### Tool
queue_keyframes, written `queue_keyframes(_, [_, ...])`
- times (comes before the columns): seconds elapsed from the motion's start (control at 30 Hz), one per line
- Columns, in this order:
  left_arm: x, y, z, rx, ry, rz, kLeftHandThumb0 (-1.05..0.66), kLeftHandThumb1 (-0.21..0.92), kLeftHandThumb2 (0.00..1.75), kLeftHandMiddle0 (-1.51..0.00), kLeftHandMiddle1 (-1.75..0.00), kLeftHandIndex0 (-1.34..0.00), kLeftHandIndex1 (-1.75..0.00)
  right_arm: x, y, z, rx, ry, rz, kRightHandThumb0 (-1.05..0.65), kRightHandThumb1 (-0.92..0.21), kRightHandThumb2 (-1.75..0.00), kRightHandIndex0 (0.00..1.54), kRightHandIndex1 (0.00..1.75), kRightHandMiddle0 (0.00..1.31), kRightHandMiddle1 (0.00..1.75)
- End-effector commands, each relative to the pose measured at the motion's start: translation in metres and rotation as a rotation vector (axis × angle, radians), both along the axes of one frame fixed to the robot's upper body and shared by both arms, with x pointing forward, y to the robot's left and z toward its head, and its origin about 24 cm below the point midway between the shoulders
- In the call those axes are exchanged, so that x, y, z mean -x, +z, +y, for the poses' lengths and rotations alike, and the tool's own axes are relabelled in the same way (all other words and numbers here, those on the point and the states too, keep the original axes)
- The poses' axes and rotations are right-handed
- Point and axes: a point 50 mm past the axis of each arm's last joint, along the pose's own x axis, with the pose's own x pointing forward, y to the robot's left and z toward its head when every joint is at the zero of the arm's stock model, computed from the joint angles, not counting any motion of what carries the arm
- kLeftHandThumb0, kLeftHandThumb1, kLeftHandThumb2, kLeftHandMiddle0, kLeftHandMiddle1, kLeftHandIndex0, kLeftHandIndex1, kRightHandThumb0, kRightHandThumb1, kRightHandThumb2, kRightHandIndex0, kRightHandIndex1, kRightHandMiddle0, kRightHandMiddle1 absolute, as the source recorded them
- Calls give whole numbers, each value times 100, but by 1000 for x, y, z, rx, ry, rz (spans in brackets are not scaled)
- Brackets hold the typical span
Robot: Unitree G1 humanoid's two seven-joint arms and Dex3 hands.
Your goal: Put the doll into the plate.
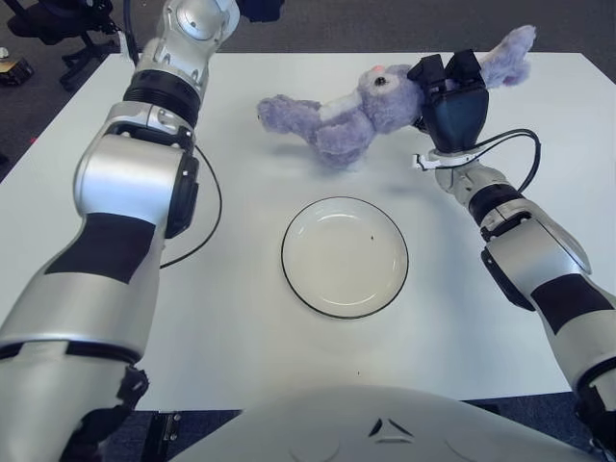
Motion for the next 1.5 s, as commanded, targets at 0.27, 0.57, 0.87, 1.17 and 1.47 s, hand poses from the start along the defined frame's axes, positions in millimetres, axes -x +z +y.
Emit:
queue_keyframes(0.27, [-1, 3, 6, -85, 66, -61, -64, 92, 71, -64, -6, -35, -52, -1, 10, 0, -64, 17, -39, 15, -81, -37, 83, 175, 62, 175])
queue_keyframes(0.57, [-12, -3, 20, 81, 328, -105, -62, 92, 69, -70, -7, -39, -51, -1, 17, 5, -236, 55, -48, 15, -82, -36, 83, 175, 62, 175])
queue_keyframes(0.87, [-14, -21, 48, 127, 477, -94, -59, 92, 66, -82, -14, -46, -51, 0, 26, 7, -351, 135, -62, 15, -82, -35, 83, 175, 63, 175])
queue_keyframes(1.17, [-12, -39, 68, 210, 492, -23, -60, 92, 65, -81, -13, -51, -47, 0, 26, 6, -429, 151, -39, 12, -84, -30, 83, 175, 64, 175])
queue_keyframes(1.47, [-10, -52, 78, 297, 486, 36, -61, 92, 64, -84, -13, -55, -47, 5, 23, 1, -470, 219, -28, 8, -87, -24, 83, 175, 64, 175])
